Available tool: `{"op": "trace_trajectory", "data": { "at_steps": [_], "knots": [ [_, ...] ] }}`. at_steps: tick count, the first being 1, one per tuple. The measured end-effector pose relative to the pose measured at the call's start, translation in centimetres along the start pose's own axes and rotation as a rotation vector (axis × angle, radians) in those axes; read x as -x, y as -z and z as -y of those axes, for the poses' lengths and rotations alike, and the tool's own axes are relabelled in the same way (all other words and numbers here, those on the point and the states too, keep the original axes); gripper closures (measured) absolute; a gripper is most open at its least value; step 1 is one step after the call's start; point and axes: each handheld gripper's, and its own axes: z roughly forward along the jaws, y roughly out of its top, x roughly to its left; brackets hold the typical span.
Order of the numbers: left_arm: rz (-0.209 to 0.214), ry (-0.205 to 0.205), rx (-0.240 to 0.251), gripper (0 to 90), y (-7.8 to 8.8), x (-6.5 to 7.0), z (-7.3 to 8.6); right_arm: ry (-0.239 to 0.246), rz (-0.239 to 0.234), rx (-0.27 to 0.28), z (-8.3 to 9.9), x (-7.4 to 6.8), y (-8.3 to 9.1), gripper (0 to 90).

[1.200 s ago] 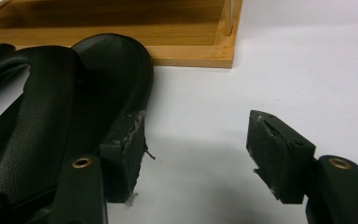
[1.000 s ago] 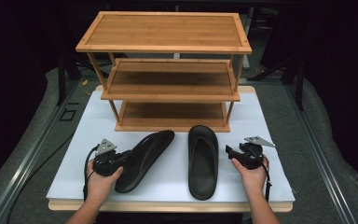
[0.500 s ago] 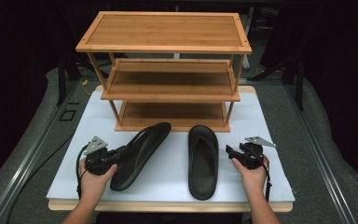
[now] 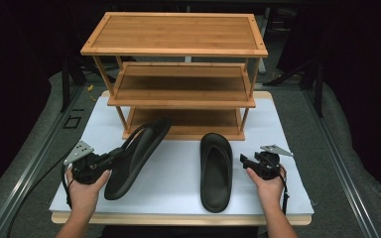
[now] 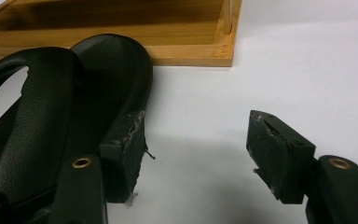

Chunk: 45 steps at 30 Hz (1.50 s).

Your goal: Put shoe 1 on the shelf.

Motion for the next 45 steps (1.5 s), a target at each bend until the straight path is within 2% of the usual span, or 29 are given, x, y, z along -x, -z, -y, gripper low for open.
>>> {"op": "trace_trajectory", "data": {
  "at_steps": [8,16,22,33,40,45],
  "knots": [
    [0.004,0.009,0.056,83.5,1.6,-0.2,-1.1,-0.010,-0.003,0.002,0.0,0.0,-0.1,37.3],
    [0.003,-0.008,0.102,83.6,2.7,-0.1,-2.7,-0.003,-0.003,-0.007,0.0,0.0,-0.2,37.3],
    [0.004,0.019,0.144,83.6,2.9,-0.5,-4.4,-0.012,-0.002,-0.001,0.0,0.1,-0.3,37.3],
    [-0.036,0.031,0.206,83.7,1.3,-1.7,-8.1,-0.015,-0.006,-0.003,0.0,0.1,-0.3,37.3],
    [-0.095,0.027,0.259,83.7,-0.7,-2.3,-10.5,-0.021,-0.017,-0.019,0.0,0.1,-0.4,37.4],
    [-0.145,-0.011,0.259,83.6,-2.6,-2.2,-11.9,-0.032,-0.020,0.002,-0.1,0.1,-0.5,37.8]
  ]
}}
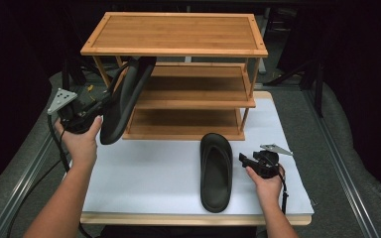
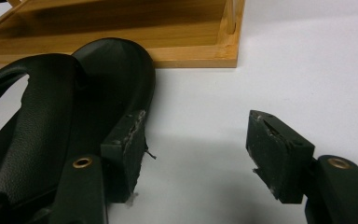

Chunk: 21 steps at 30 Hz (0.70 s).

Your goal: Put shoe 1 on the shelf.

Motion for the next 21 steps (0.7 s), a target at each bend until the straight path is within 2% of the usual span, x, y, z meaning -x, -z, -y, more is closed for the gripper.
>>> {"op": "trace_trajectory", "data": {
  "at_steps": [2,9,14,16,21],
  "knots": [
    [-0.018,-0.010,-0.003,83.6,-1.1,0.2,-0.2,0.001,-0.003,0.002,0.0,0.0,0.0,37.8],
    [-0.041,0.007,-0.016,83.6,-4.4,0.5,-0.5,0.000,-0.008,-0.003,0.0,0.0,0.0,37.9],
    [-0.068,0.026,-0.031,83.6,-6.4,0.1,-0.5,-0.008,-0.018,0.007,0.0,0.1,0.0,37.9],
    [-0.084,0.038,-0.042,83.6,-7.2,-0.2,-0.5,-0.013,-0.023,-0.005,0.1,0.1,0.1,37.9],
    [-0.123,0.089,-0.064,83.6,-9.4,-0.9,-0.3,-0.025,-0.026,0.006,0.1,0.3,0.1,38.0]
  ]
}}
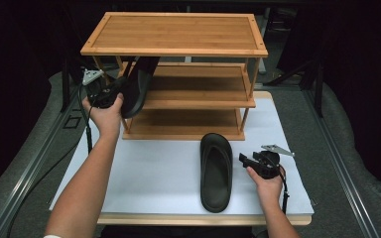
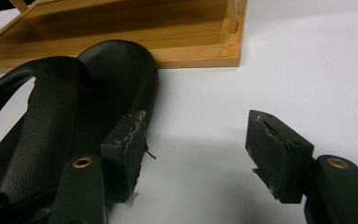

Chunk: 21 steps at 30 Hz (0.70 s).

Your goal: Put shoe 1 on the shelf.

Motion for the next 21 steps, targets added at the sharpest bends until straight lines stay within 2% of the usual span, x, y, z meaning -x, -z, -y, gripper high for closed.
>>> {"op": "trace_trajectory", "data": {
  "at_steps": [4,10,14,17,20,21],
  "knots": [
    [-0.038,-0.013,-0.024,83.5,-1.4,0.1,-0.1,-0.010,-0.001,-0.001,0.0,0.2,0.0,38.1],
    [-0.060,-0.024,-0.022,83.5,-2.8,0.5,-0.4,-0.016,-0.005,0.001,0.0,0.3,0.1,38.2],
    [-0.091,-0.045,-0.024,83.3,-3.4,1.1,-0.5,-0.010,-0.006,0.004,0.0,0.2,0.1,38.2],
    [-0.091,-0.054,-0.038,83.2,-3.9,1.7,-0.4,-0.014,-0.009,0.004,0.0,0.2,0.1,38.3],
    [-0.116,-0.079,-0.049,83.2,-4.2,2.4,-0.6,-0.024,-0.013,0.013,0.1,0.4,0.1,38.3],
    [-0.112,-0.081,-0.052,83.2,-4.4,2.6,-0.7,-0.025,-0.011,0.012,0.1,0.4,0.1,38.4]
  ]
}}
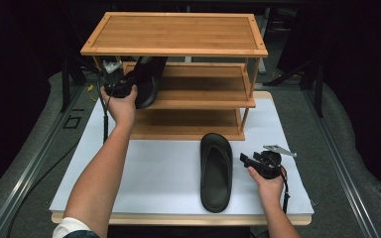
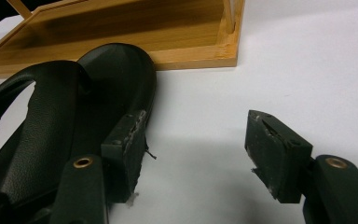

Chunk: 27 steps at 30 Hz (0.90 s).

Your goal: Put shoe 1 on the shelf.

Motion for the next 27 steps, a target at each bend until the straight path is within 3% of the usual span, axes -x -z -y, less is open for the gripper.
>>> {"op": "trace_trajectory", "data": {
  "at_steps": [5,8,14,16,22,26,27],
  "knots": [
    [-0.029,-0.003,-0.011,83.1,-0.6,0.9,-0.6,0.002,-0.009,-0.018,0.0,0.0,0.1,38.3],
    [-0.046,-0.011,-0.025,83.1,-0.8,1.1,-0.6,-0.003,-0.012,0.001,0.0,0.0,0.0,38.4],
    [-0.064,0.012,-0.067,82.8,-1.6,1.3,-0.1,0.001,-0.016,-0.016,0.0,0.0,0.0,38.3],
    [-0.060,0.008,-0.067,82.0,-1.7,1.4,-0.1,-0.001,-0.015,0.001,0.0,-0.1,0.0,38.4],
    [-0.017,0.014,-0.056,78.3,-1.7,1.4,0.0,-0.002,-0.016,0.000,0.0,-0.1,0.0,38.4],
    [0.076,0.064,-0.022,69.9,-1.6,1.4,0.0,0.007,-0.013,0.001,0.0,-0.1,-0.1,38.4],
    [0.077,0.060,-0.022,69.4,-1.5,1.5,0.0,0.016,-0.008,-0.006,0.0,-0.2,0.0,38.4]
  ]
}}
